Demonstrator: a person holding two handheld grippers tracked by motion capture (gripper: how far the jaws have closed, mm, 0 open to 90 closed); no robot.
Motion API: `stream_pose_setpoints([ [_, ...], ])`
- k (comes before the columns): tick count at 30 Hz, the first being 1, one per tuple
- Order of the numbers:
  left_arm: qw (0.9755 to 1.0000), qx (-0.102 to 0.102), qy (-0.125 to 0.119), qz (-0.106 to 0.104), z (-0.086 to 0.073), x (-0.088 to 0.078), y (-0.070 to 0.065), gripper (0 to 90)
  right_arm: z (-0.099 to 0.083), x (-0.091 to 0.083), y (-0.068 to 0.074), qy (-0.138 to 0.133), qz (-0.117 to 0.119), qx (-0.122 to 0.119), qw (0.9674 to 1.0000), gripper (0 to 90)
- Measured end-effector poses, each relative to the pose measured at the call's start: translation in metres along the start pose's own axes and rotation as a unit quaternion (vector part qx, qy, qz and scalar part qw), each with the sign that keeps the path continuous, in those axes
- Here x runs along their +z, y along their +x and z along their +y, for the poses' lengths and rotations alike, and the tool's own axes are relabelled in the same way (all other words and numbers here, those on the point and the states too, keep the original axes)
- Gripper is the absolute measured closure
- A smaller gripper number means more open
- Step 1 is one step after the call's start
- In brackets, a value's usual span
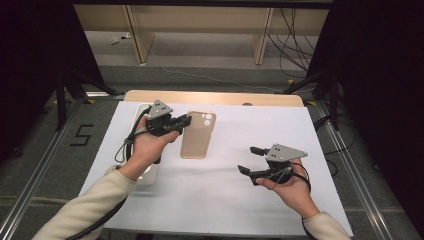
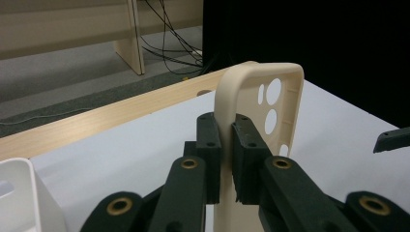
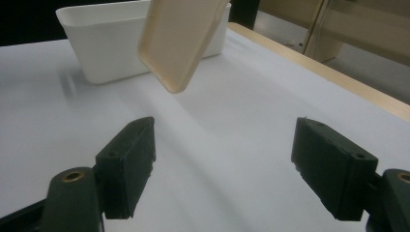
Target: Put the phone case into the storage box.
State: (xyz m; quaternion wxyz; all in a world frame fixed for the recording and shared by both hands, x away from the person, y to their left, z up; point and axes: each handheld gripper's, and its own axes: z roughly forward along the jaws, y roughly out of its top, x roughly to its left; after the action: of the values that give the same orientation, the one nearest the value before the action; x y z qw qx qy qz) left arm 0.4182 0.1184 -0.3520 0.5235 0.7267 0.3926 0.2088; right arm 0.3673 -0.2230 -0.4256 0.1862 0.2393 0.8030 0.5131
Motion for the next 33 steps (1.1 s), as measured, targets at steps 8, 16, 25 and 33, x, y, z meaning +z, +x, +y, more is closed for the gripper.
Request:
stream_pose_setpoints([
  [8, 1.0000, 0.004, -0.004, 0.003, 0.001, -0.005, 0.003, 83.2, -0.003, -0.009, -0.002, 0.000, -0.011, 0.008, 0.9999, 24.8],
  [16, 0.9999, 0.001, -0.013, 0.007, 0.003, -0.012, 0.008, 83.2, -0.007, -0.018, -0.004, -0.017, -0.016, 0.023, 0.9994, 24.0],
  [25, 0.9998, 0.002, -0.013, 0.015, 0.005, -0.017, 0.012, 83.2, -0.012, -0.028, -0.005, -0.030, -0.022, 0.035, 0.9987, 22.2],
  [33, 0.9997, 0.001, -0.017, 0.017, 0.006, -0.020, 0.014, 83.2, -0.016, -0.031, -0.005, -0.035, -0.031, 0.043, 0.9980, 21.3],
])
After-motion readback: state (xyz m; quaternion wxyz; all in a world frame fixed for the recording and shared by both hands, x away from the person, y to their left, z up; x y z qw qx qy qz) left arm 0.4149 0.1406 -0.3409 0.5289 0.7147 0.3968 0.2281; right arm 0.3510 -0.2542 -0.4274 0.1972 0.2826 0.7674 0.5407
